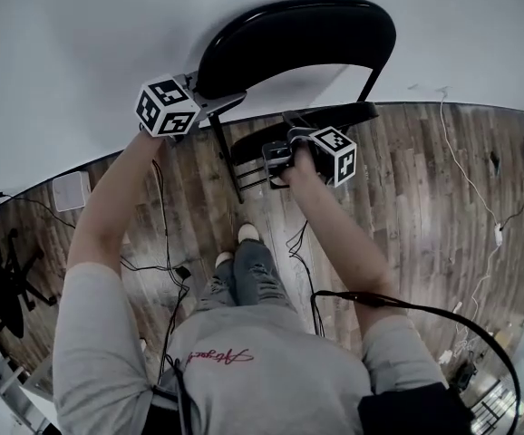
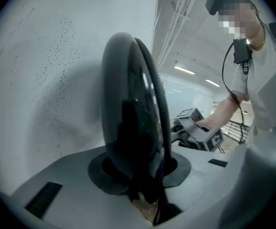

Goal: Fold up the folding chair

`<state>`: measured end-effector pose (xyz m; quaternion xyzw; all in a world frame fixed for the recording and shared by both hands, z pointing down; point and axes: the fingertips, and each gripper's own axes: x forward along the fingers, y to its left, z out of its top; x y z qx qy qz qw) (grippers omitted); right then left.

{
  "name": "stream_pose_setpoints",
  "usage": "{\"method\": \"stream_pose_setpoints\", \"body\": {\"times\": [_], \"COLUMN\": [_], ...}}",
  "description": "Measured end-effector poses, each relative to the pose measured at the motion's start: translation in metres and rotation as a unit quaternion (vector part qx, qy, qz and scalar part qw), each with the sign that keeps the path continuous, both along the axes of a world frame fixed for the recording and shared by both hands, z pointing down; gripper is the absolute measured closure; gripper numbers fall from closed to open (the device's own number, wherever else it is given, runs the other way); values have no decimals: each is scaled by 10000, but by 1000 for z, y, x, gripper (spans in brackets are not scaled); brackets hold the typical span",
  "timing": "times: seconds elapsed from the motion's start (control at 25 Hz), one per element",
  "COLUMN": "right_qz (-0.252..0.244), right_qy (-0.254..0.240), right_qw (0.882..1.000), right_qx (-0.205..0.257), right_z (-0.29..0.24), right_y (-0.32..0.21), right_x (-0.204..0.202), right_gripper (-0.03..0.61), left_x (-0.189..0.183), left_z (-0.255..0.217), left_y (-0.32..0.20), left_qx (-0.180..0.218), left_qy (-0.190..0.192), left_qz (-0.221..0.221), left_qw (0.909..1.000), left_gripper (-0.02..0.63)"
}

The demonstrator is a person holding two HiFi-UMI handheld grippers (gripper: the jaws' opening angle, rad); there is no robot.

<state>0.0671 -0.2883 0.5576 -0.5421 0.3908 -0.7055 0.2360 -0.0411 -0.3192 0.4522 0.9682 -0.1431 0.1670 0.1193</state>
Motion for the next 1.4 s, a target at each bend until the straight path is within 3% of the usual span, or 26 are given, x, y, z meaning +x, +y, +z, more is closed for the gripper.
{"method": "stream_pose_setpoints", "body": {"times": [0.4, 0.64, 1.04, 1.16, 1.32, 1.4], "right_qz": [-375, -449, -377, -583, -958, -1135], "right_qy": [-165, -107, -55, -49, 61, 339], "right_qw": [9988, 9989, 9991, 9983, 9911, 9849], "right_qx": [283, -18, -186, 47, 920, 1266], "right_z": [-8, 13, 17, 15, 5, 0], "right_y": [-14, -64, -92, -90, -89, -85], "right_x": [-11, -27, -33, -33, -35, -34], "right_gripper": [382, 377, 368, 367, 353, 348], "left_x": [-1, -15, -16, -15, -21, -31], "left_z": [-8, 16, 14, 14, 25, 30], "left_y": [-3, -51, -62, -62, -63, -62], "left_qx": [68, -294, -102, 55, 270, 231], "left_qy": [-151, -148, -136, -165, -298, -130], "left_qz": [85, 164, 378, 270, -167, -546], "left_qw": [9998, 9993, 9991, 9995, 9991, 9982], "left_gripper": [506, 506, 505, 477, 389, 379]}}
